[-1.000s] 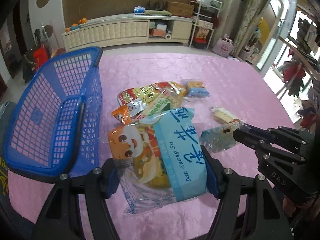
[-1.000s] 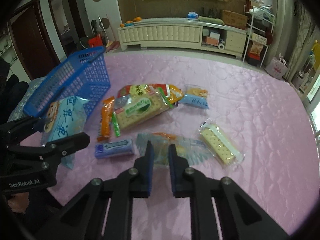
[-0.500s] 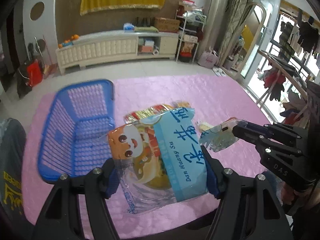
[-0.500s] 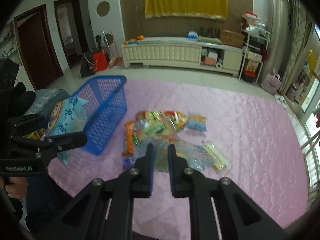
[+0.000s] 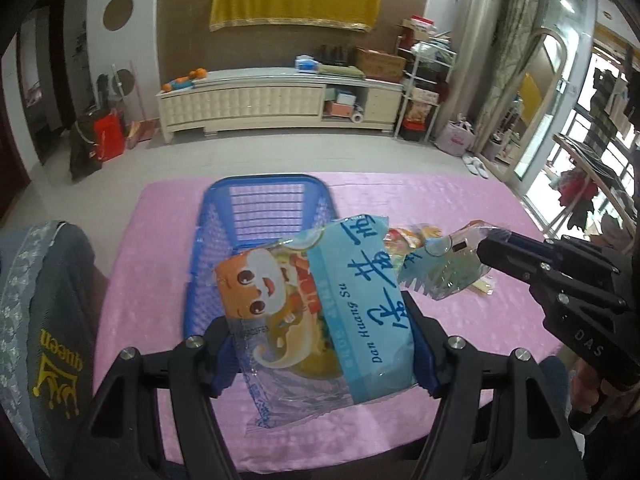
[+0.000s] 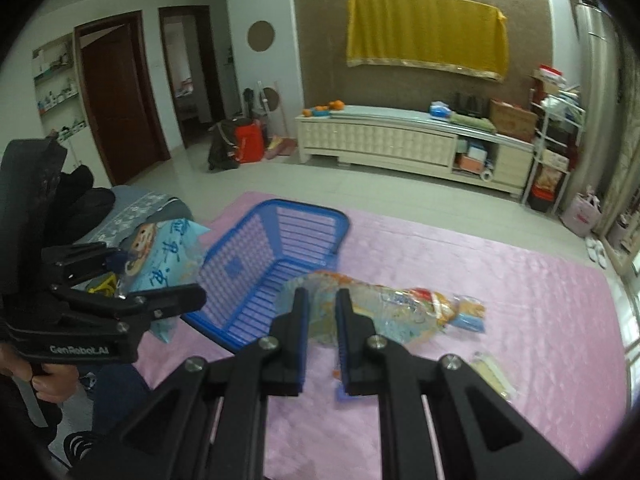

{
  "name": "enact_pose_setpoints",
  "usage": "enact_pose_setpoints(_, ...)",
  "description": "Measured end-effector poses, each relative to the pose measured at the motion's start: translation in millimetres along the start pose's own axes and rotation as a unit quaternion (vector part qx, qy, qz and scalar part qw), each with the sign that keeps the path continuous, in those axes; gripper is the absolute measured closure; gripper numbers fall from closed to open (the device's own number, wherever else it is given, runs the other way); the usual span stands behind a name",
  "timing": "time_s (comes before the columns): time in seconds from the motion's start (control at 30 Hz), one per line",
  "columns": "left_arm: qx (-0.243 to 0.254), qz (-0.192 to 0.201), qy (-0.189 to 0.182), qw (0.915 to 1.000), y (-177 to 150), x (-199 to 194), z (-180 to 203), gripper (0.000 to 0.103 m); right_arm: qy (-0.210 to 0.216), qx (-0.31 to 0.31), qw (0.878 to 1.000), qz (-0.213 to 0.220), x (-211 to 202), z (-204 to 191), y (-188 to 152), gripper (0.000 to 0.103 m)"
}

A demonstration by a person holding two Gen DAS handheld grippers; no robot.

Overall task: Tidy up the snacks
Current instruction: 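Carry the pastry bag and clear packet over the blue basket with both grippers, then open the left gripper over the basket while the right gripper releases its packet inside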

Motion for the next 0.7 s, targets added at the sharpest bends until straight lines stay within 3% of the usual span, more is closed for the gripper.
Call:
enact_pose_setpoints(0.2,-0.016,-0.021,0.002,0.9996,-7,15,-36,0.036,0.028,-0.005,0.999,-0.017,26,-29,6,0.087)
enact_pose_setpoints(0.53,-0.021,-0.069,-0.003,0.9974,-13,51,-62,0.036,0.046,-0.016,0.998,-0.038,67,-55,6,0.087)
enact_pose_setpoints(0.7,-0.006,-0.097,-0.028,0.9949,-15,69,-66,0.036,0.059,-0.01,0.997,-0.049,78,-59,3,0.087)
Point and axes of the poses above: each gripper's, at about its wrist camera, not at the fingertips, and x roughly the way its jaws point, z to its right, y to its top, the point moved 8 cm from there along x, roughly the way its jaws point, and after that the axes turned 4 degrees about -y, right-handed, at the moved point
